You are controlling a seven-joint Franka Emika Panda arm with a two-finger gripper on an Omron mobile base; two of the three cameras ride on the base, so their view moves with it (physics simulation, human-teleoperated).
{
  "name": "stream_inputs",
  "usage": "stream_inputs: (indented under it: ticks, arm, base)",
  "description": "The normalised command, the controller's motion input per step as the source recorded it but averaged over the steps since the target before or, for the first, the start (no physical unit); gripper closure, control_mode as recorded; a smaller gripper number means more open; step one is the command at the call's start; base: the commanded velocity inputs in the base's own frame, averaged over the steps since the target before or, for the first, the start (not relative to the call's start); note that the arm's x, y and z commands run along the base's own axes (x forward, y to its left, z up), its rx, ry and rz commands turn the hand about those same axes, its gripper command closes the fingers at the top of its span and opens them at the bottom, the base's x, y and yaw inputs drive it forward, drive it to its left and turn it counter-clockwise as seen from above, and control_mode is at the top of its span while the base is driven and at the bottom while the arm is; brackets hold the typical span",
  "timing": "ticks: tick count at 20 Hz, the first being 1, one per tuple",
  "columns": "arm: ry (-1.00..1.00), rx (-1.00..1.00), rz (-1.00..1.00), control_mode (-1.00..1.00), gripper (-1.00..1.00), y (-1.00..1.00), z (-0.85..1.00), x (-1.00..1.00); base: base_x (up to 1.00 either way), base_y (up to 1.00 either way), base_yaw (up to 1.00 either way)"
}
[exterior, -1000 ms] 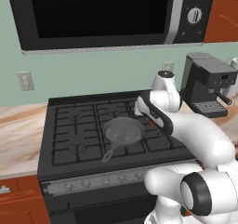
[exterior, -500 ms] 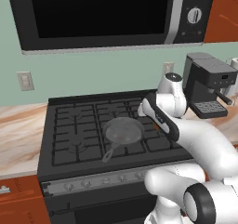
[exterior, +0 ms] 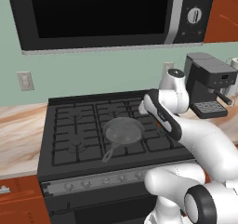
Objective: Place the chicken drumstick on the plate and place the sweet potato on the same plate.
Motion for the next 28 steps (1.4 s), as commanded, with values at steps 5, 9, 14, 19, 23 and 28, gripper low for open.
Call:
stream_inputs:
  ticks: [5,9,14,19,23,28]
  arm:
    - [0.00,-0.03,0.00,-1.00,1.00,0.04,0.09,0.00]
    - [0.00,-0.04,0.00,-1.00,1.00,0.13,0.01,0.00]
    - [0.01,-0.01,0.00,-1.00,1.00,0.06,0.02,0.00]
    - [0.00,0.00,0.00,-1.00,1.00,0.00,0.01,-0.09]
    - [0.00,0.00,0.00,1.00,1.00,0.00,0.00,-0.09]
    - [0.00,0.00,0.00,1.00,1.00,0.00,0.00,0.00]
  base:
    - [0.00,0.00,0.00]
    - [0.00,0.00,0.00]
    - [0.00,0.00,0.00]
    - [0.00,0.00,0.00]
    - [-0.52,0.00,0.00]
    - [-0.98,0.06,-0.01]
